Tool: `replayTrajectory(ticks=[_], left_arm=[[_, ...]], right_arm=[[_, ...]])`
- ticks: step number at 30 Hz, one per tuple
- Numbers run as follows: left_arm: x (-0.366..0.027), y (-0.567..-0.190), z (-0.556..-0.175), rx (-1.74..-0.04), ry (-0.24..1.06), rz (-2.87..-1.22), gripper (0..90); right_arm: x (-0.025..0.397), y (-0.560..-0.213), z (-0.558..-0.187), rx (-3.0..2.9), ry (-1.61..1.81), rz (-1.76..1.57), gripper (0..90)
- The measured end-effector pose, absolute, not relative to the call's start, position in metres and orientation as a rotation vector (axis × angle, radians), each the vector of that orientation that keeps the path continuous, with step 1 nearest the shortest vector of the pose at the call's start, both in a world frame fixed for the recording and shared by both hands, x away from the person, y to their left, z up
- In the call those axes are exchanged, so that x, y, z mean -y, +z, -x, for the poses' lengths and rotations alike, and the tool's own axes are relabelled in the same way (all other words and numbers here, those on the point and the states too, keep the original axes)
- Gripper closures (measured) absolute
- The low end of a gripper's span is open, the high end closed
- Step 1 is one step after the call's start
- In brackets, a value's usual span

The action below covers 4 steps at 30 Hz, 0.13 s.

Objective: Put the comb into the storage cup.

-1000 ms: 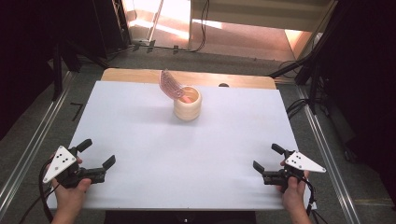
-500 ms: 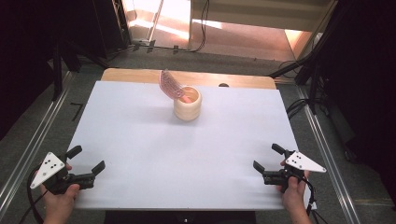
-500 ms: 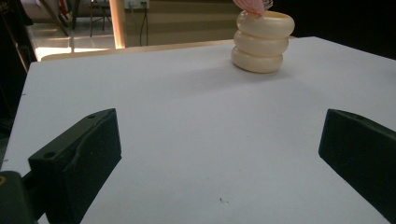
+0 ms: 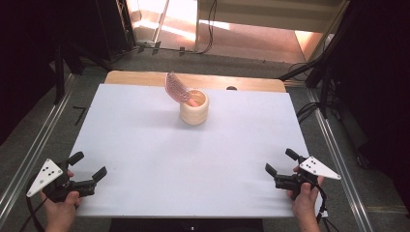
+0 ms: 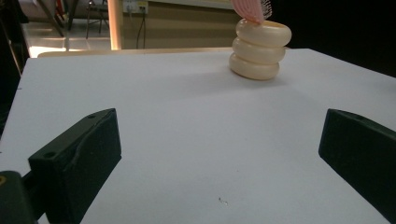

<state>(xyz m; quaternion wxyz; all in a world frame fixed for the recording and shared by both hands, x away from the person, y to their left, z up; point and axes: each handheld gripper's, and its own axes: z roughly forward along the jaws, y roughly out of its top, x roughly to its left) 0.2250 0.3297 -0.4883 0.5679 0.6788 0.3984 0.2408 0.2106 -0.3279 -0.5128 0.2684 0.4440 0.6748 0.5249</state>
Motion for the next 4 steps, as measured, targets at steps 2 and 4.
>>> replayTrajectory(ticks=[2, 4], left_arm=[[-0.3313, -0.4892, -0.2248, -0.942, 0.548, -1.58, 0.0], [-0.332, -0.4894, -0.2268, -0.954, 0.55, -1.578, 0.0]], right_arm=[[0.3245, -0.5138, -0.2113, -1.818, 1.373, -1.195, 0.0], [0.3218, -0.5141, -0.2111, -1.819, 1.355, -1.199, 0.0]])
